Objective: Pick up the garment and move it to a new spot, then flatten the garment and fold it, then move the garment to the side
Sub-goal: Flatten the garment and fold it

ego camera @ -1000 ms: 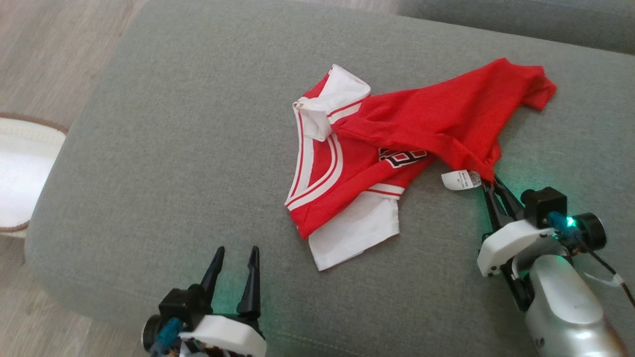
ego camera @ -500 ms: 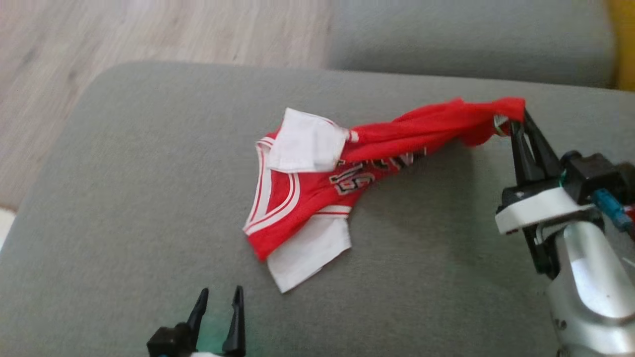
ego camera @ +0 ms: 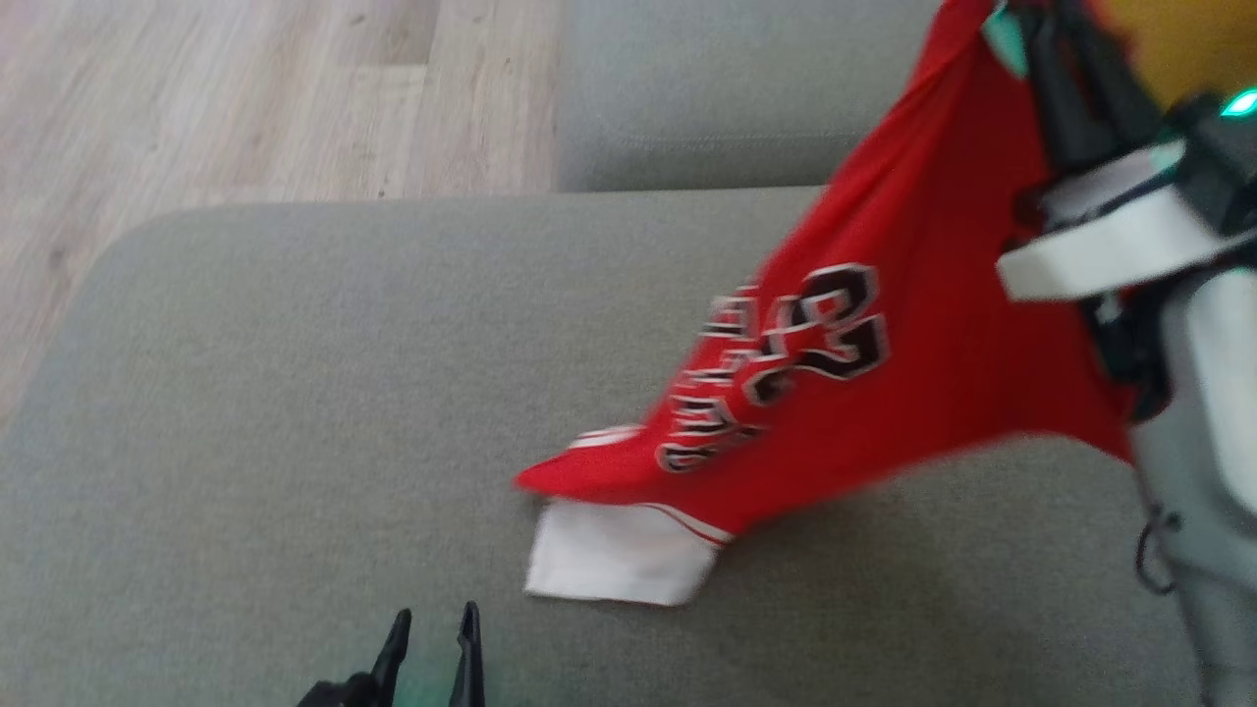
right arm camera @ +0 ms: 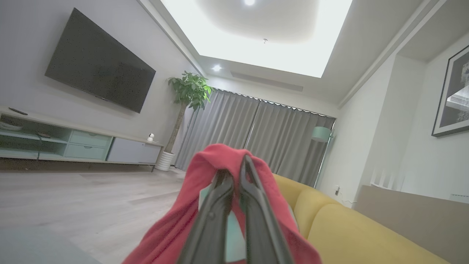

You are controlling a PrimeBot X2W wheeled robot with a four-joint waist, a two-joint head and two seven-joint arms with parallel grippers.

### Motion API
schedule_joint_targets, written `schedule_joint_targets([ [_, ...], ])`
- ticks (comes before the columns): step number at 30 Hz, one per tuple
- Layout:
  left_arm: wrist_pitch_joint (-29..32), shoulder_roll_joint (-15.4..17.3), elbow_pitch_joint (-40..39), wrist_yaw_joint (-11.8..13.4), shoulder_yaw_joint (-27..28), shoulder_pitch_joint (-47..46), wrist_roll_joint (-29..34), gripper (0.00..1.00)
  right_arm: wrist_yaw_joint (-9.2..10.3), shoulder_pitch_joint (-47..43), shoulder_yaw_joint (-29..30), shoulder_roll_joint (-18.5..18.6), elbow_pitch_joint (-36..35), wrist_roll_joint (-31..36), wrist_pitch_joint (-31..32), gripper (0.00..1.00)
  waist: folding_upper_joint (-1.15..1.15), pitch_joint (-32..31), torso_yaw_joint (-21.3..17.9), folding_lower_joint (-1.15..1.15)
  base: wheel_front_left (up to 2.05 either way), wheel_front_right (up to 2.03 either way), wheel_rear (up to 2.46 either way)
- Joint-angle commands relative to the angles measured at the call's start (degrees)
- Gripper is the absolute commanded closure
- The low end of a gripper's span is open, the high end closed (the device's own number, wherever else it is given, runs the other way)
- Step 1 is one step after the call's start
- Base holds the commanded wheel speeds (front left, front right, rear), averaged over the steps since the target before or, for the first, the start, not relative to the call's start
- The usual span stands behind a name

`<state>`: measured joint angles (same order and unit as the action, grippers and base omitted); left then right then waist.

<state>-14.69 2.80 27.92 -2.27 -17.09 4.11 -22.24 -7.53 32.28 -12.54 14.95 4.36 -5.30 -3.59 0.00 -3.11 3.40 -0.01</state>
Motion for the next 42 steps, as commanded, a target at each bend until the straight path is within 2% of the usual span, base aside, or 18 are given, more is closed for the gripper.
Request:
schedule_joint_targets([
  [1, -0.3, 0.1, -1.2, 0.2, 1.1, -1.7, -0.2, 0.00, 0.04, 2.9, -0.4, 1.0, -1.2, -0.1, 1.2, 1.00, 0.00, 0.8, 0.6, 0.01, 0.00, 0.00, 0.00],
  [5, -0.3, 0.1, -1.0, 0.0, -0.2, -2.8, -0.3, 0.00, 0.04, 4.8, 0.2, 3.5, 4.2, 0.6, 3.4, 1.00, 0.00, 3.0, 2.8, 0.01, 0.00, 0.00, 0.00],
  [10, -0.3, 0.1, -1.1, -0.1, -1.0, -5.2, -0.1, 0.00, 0.04, 6.0, 3.1, 6.1, 14.6, 2.6, 3.8, 1.00, 0.00, 7.9, 6.3, 0.01, 0.00, 0.00, 0.00],
  [11, -0.3, 0.1, -1.1, -0.2, -1.1, -5.7, 0.0, 0.00, 0.04, 6.3, 4.0, 7.0, 17.5, 3.9, 3.9, 0.88, 0.00, 8.7, 6.8, 0.01, 0.00, 0.00, 0.00],
  [12, -0.3, 0.1, -1.1, -0.2, -1.1, -6.1, 0.1, 0.00, 0.04, 6.8, 5.5, 7.7, 20.6, 5.3, 3.8, 0.54, 0.00, 9.3, 7.3, 0.01, 0.00, 0.00, 0.00],
  [13, -0.3, 0.1, -1.0, -0.2, -1.2, -6.4, 0.2, 0.00, 0.04, 7.1, 7.3, 8.5, 23.9, 7.0, 3.9, 0.00, 0.00, 10.0, 7.8, 0.01, 0.00, 0.00, 0.00],
  [14, -0.3, 0.1, -1.0, -0.3, -1.2, -6.8, 0.3, 0.00, 0.04, 7.3, 9.9, 8.7, 26.9, 8.3, 3.8, 0.00, 0.00, 10.4, 8.2, 0.01, 0.00, 0.00, 0.00],
  [15, -0.3, 0.1, -1.0, -0.4, -1.2, -7.3, 0.4, 0.00, 0.04, 7.6, 15.5, 8.4, 31.9, 10.2, 2.0, 0.00, 0.00, 11.0, 8.9, 0.01, 0.00, 0.00, 0.00],
  [16, -0.3, 0.1, -0.9, -0.5, -1.1, -7.4, 0.4, 0.00, 0.04, 7.8, 17.7, 7.7, 33.6, 11.1, 0.6, 0.00, 0.00, 11.1, 9.0, 0.01, 0.00, 0.00, 0.00],
  [19, -0.3, 0.1, -1.0, -0.3, -0.8, -7.7, 0.4, 0.00, 0.04, 7.6, 19.9, 5.8, 35.7, 13.0, -3.0, 0.00, 0.00, 11.1, 8.7, 0.01, 0.00, 0.00, 0.00],
  [20, -0.3, 0.1, -1.3, -0.2, -0.4, -7.7, 0.5, 0.00, 0.04, 6.7, 21.3, 3.5, 37.1, 13.8, -6.6, 0.00, 0.00, 10.7, 7.9, 0.01, 0.00, 0.00, 0.00],
  [26, -0.3, 0.1, -1.7, -0.3, 0.2, -7.3, 1.0, 0.00, 0.04, 0.3, 20.1, -3.9, 38.0, 13.3, -11.1, 0.00, 0.00, 8.7, 4.0, 0.01, 0.00, 0.00, 0.00],
  [30, -0.3, 0.1, -2.1, -0.5, 0.4, -7.3, 1.2, 0.00, 0.04, -6.5, 19.3, -7.7, 34.2, 10.4, -11.4, 0.00, 0.00, 7.6, 1.3, 0.01, 0.00, 0.00, 0.00],
  [36, -0.3, 0.1, -2.3, -0.6, 0.4, -7.1, 1.2, 0.00, 0.04, -16.6, 20.2, -10.2, 30.9, 7.9, -11.4, 0.00, 0.00, 6.7, -1.4, 0.01, 0.00, 0.00, 0.00],
  [42, -0.3, 0.1, -2.4, -0.6, 0.4, -6.8, 1.2, 0.00, 0.04, -20.3, 20.8, -11.4, 28.4, 7.7, -11.4, 0.00, 0.00, 6.7, -2.6, 0.01, 0.00, 0.00, 0.00],
])
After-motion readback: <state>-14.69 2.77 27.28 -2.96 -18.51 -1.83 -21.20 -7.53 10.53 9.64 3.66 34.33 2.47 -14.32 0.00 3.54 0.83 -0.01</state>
